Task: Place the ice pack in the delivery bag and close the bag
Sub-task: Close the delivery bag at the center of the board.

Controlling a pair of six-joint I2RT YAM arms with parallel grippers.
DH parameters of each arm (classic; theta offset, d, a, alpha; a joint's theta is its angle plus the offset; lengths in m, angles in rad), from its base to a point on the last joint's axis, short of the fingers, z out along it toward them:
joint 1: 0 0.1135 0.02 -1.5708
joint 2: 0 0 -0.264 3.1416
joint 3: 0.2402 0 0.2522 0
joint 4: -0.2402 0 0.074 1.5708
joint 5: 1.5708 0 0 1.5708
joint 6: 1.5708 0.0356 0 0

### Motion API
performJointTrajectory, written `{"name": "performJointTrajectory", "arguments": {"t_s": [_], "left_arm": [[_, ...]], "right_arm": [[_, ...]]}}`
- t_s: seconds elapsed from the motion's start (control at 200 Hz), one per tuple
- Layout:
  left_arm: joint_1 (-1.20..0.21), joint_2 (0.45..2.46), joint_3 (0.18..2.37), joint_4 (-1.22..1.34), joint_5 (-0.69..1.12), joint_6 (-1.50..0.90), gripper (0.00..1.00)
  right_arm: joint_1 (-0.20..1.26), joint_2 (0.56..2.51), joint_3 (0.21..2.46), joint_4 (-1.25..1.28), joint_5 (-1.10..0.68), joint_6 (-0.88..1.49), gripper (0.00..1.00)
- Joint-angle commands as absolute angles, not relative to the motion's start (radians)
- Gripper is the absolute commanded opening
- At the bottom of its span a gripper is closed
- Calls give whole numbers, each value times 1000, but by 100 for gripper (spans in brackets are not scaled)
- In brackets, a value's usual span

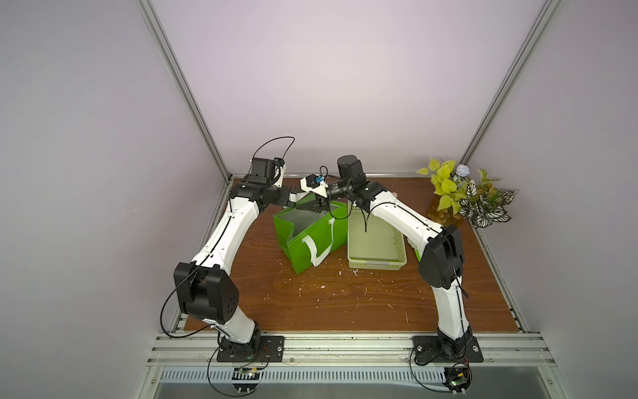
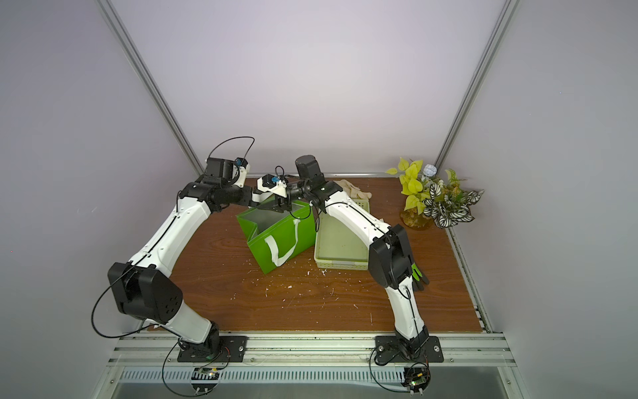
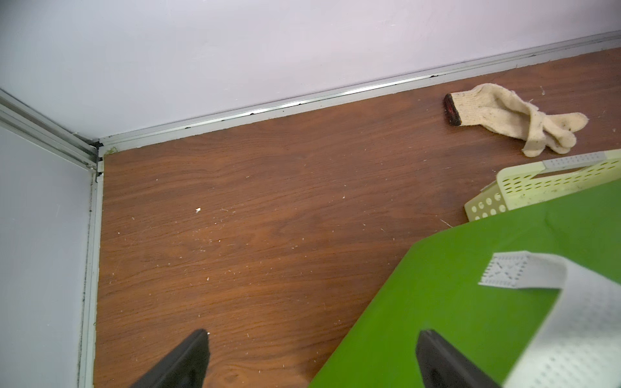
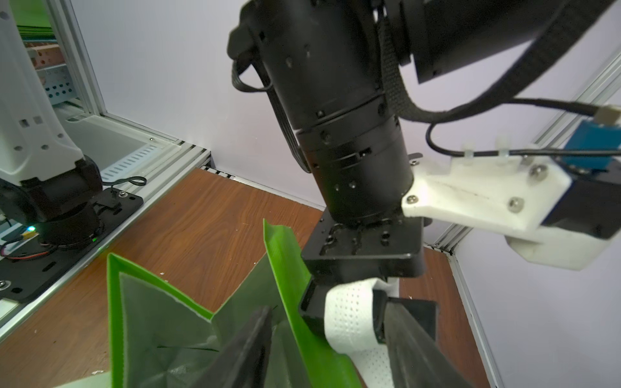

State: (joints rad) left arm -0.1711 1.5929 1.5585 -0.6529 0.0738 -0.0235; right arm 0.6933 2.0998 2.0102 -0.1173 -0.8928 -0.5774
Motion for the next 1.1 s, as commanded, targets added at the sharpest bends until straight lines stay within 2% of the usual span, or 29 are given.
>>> {"name": "performJointTrajectory", "arguments": {"t_s": [0.0, 0.085, 0.235, 0.405, 0.545, 0.741, 1.096], "left_arm": [[-183, 1533, 1550, -660, 100, -43, 98], [-179, 1509, 1537, -660, 113, -44, 98], [-175, 1485, 1532, -660, 155, -33, 98], [-175, 1488, 1540, -660, 178, -38, 98], [-174, 1491, 1537, -660, 163, -40, 98], [-175, 1496, 1543, -660, 153, -57, 98], [-175, 1505, 1552, -660, 151, -73, 98]], "right_arm": [[679, 2055, 2030, -135, -841, -589, 62], [640, 2051, 2036, -112, -870, -530, 66], [570, 2081, 2110, -73, -881, -402, 61], [564, 2255, 2391, -304, -832, -523, 63], [571, 2408, 2658, -505, -936, -582, 69], [609, 2300, 2439, -493, -982, -715, 80], [650, 2284, 2417, -551, -973, -769, 79]]}}
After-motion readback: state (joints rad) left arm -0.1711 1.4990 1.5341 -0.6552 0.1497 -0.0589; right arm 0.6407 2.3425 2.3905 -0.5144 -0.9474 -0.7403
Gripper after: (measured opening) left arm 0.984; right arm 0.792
